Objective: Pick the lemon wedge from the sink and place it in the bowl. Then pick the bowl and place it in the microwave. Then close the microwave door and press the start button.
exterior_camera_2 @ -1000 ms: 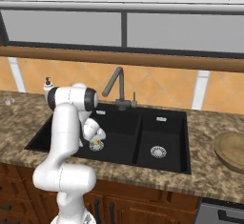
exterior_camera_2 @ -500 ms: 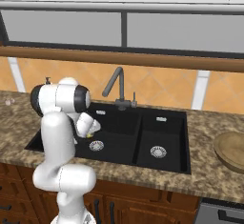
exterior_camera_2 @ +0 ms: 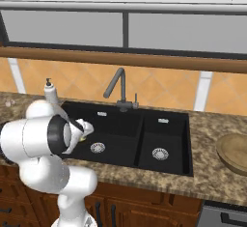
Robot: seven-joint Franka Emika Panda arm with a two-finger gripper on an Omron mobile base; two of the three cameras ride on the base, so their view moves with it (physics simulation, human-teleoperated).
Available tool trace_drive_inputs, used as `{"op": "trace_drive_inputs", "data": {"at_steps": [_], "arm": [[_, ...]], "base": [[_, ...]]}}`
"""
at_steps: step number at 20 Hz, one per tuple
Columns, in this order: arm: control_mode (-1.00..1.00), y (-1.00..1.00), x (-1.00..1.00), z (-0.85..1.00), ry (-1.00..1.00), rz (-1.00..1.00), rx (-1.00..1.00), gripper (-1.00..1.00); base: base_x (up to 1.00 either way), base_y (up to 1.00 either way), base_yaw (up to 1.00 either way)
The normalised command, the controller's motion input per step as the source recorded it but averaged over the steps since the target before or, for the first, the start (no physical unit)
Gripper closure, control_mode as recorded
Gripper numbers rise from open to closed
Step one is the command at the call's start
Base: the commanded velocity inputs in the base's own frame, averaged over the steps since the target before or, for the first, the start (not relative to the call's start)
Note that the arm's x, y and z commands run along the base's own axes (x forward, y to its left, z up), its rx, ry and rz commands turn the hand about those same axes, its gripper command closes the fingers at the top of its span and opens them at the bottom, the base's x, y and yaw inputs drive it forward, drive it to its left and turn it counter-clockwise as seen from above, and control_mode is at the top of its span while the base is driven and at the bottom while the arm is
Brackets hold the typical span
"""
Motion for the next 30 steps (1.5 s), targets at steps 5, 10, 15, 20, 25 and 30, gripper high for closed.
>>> {"op": "trace_drive_inputs", "data": {"at_steps": [5,10,15,20,25,30], "arm": [[-1.00,0.00,-0.32,1.00,0.00,0.00,-0.01,1.00],[-1.00,0.00,-0.23,1.00,0.00,0.00,0.00,1.00],[-1.00,0.00,-0.70,1.00,0.00,0.00,0.00,1.00],[-1.00,-0.30,-0.94,1.00,0.00,0.00,0.00,1.00],[-1.00,-0.66,-0.84,0.69,-0.01,0.00,0.00,1.00],[-1.00,-0.86,-0.81,0.21,-0.01,0.00,0.00,1.00]], "base": [[0.00,0.00,0.00],[0.00,0.00,0.00],[0.00,0.00,0.00],[0.00,0.00,0.00],[0.00,0.00,0.00],[0.00,0.00,0.00]]}}
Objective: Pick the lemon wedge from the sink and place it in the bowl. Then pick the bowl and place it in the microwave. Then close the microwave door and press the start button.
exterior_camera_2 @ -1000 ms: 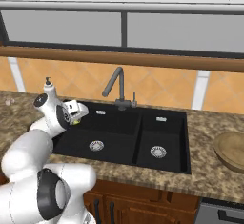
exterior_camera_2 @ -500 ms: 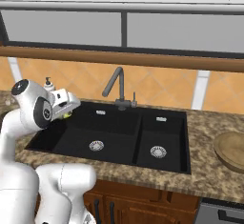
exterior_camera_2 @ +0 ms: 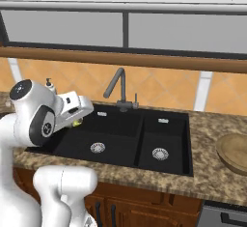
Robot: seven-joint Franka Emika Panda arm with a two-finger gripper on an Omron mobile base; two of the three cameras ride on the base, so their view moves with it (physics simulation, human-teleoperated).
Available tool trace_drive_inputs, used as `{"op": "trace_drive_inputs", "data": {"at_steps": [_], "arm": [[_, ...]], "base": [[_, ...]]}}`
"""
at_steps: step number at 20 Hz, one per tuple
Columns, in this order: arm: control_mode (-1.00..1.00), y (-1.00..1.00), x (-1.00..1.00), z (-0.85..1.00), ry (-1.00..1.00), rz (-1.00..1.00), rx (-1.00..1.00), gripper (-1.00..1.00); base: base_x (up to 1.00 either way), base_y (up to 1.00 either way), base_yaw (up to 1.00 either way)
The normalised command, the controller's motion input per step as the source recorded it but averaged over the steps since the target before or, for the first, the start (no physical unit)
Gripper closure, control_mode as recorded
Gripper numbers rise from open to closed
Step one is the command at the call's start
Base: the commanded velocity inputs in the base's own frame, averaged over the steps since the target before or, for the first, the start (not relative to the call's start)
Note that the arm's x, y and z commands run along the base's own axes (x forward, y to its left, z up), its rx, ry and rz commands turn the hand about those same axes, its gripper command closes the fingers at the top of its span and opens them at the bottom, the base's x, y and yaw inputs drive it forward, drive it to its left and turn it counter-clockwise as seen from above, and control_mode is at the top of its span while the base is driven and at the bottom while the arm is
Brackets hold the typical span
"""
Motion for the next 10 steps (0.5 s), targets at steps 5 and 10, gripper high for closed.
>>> {"op": "trace_drive_inputs", "data": {"at_steps": [5,10], "arm": [[-1.00,-0.97,-0.32,0.27,0.01,-0.06,0.00,1.00],[-1.00,-1.00,0.27,0.12,0.04,-0.09,-0.01,1.00]], "base": [[0.00,0.00,0.00],[0.00,0.00,0.00]]}}
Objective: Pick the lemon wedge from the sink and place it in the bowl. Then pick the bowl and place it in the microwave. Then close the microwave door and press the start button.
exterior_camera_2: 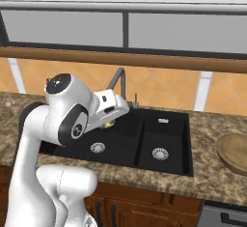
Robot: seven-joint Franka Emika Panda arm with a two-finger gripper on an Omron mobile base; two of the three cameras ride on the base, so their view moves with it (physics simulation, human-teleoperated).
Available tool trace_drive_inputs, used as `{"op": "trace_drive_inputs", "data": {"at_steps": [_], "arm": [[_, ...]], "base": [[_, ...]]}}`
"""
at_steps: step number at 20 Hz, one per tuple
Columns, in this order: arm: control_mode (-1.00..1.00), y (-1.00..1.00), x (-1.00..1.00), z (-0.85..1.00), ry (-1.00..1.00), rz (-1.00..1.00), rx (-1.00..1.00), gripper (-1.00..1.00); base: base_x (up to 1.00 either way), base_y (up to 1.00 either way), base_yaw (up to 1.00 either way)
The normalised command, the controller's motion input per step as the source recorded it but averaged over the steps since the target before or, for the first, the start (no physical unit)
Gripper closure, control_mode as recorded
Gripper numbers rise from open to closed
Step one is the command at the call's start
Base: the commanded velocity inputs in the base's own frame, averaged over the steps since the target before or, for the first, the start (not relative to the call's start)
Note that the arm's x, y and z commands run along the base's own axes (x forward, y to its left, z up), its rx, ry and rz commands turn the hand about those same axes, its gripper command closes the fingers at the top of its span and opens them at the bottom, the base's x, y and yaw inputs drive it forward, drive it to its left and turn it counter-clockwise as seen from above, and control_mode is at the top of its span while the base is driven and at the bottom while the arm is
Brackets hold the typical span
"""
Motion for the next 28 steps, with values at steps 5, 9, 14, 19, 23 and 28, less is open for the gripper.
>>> {"op": "trace_drive_inputs", "data": {"at_steps": [5,9,14,19,23,28], "arm": [[-1.00,-1.00,0.76,0.00,0.12,-0.09,-0.12,1.00],[-1.00,-1.00,0.66,0.00,0.16,-0.09,-0.20,1.00],[-1.00,-1.00,0.28,0.00,0.11,-0.03,-0.12,1.00],[-1.00,-1.00,0.04,-0.15,0.04,0.00,0.00,1.00],[-1.00,-1.00,0.00,-0.31,0.05,0.00,0.00,1.00],[-1.00,-1.00,0.09,-0.46,0.12,0.00,0.00,1.00]], "base": [[0.00,0.00,0.00],[0.00,0.00,0.00],[0.00,0.00,0.00],[0.00,0.00,0.00],[0.00,0.00,0.00],[0.00,0.00,0.00]]}}
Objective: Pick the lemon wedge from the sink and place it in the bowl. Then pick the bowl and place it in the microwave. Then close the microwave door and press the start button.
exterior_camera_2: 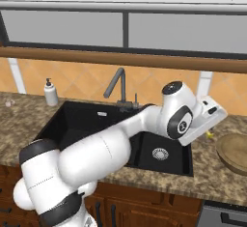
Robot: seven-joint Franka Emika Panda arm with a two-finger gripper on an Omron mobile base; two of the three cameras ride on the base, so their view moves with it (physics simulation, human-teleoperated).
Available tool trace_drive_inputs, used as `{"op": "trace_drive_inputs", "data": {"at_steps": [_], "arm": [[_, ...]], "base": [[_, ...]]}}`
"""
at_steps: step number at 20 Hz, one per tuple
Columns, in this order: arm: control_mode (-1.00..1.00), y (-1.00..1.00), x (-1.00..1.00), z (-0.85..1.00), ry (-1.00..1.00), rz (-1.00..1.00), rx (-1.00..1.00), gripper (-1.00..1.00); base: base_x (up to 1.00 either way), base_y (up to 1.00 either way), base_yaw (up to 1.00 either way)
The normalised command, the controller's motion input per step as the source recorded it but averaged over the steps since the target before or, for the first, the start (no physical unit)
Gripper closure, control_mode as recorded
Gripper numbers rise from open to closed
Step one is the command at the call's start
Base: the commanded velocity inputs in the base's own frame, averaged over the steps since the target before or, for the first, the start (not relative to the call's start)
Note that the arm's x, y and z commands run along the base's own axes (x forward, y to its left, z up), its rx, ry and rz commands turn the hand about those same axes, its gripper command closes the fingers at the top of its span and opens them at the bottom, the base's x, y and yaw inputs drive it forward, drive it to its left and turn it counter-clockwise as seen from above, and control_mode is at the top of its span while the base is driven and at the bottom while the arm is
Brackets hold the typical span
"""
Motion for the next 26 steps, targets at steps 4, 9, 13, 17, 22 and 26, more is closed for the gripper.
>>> {"op": "trace_drive_inputs", "data": {"at_steps": [4,9,13,17,22,26], "arm": [[-1.00,-1.00,0.39,-0.37,0.12,0.00,0.00,1.00],[-1.00,-0.99,0.65,-0.22,0.08,0.03,0.08,1.00],[-1.00,-0.88,0.43,-0.37,0.06,0.04,0.16,1.00],[-1.00,-0.66,0.49,-0.21,0.02,0.00,0.16,-1.00],[-1.00,-0.48,0.30,-0.15,0.00,0.00,0.10,-1.00],[-1.00,0.01,-0.19,-0.26,-0.02,0.09,0.03,-1.00]], "base": [[0.00,0.00,0.00],[0.00,0.00,0.00],[0.00,0.00,0.00],[0.00,0.00,0.00],[0.00,0.00,0.00],[0.00,0.00,0.00]]}}
